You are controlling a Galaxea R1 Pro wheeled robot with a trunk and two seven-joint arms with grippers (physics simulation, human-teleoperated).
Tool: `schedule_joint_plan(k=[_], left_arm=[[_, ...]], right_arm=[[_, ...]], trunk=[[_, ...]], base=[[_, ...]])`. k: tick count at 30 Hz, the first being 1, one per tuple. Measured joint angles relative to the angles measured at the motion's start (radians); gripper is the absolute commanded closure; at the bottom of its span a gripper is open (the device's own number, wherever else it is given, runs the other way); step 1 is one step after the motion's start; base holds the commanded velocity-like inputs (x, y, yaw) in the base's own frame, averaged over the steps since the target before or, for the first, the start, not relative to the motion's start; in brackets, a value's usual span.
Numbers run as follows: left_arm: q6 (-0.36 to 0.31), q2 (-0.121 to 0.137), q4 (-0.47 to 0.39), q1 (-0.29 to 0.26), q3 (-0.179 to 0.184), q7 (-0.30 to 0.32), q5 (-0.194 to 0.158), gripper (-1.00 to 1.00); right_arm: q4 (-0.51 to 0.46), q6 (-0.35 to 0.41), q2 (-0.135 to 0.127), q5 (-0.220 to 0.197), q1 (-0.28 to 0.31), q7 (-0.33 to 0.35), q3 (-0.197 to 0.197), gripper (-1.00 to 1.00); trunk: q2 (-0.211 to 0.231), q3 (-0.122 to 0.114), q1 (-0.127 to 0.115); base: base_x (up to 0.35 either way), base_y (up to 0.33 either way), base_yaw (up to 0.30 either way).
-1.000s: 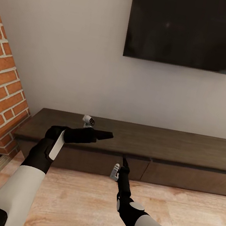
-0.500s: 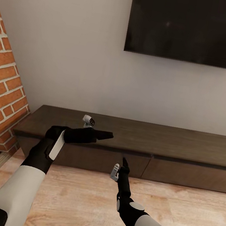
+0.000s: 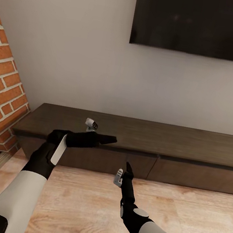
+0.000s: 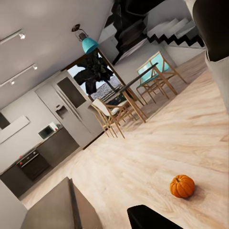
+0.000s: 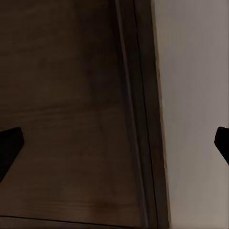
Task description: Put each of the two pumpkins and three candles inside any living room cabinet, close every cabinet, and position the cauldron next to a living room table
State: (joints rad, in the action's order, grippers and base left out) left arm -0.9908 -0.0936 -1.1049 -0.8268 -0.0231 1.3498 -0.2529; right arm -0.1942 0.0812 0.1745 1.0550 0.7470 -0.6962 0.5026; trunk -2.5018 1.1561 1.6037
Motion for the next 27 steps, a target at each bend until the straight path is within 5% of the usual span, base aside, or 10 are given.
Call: schedule_joint_plan(k=[8,19,27], left_arm=[[0.000,0.000,-0.001,0.000,0.000,0.000,0.000,-1.00],[0.002,0.003,-0.001,0.000,-0.001,0.000,0.000,-1.00],[0.001,0.003,-0.004,0.000,-0.001,0.002,0.000,-1.00]], right_arm=[[-0.010,0.000,0.000,0.000,-0.001,-0.003,0.002,-1.00],[-0.013,-0.004,0.000,0.002,-0.003,-0.003,0.003,-1.00],[-0.013,-0.002,0.000,0.003,-0.010,-0.003,0.004,-1.00]], trunk=[[-0.002,0.031,0.004],[-0.002,0.031,0.004],[-0.002,0.031,0.004]], base=[[0.000,0.000,0.000],[0.012,0.000,0.000],[0.265,0.000,0.000]])
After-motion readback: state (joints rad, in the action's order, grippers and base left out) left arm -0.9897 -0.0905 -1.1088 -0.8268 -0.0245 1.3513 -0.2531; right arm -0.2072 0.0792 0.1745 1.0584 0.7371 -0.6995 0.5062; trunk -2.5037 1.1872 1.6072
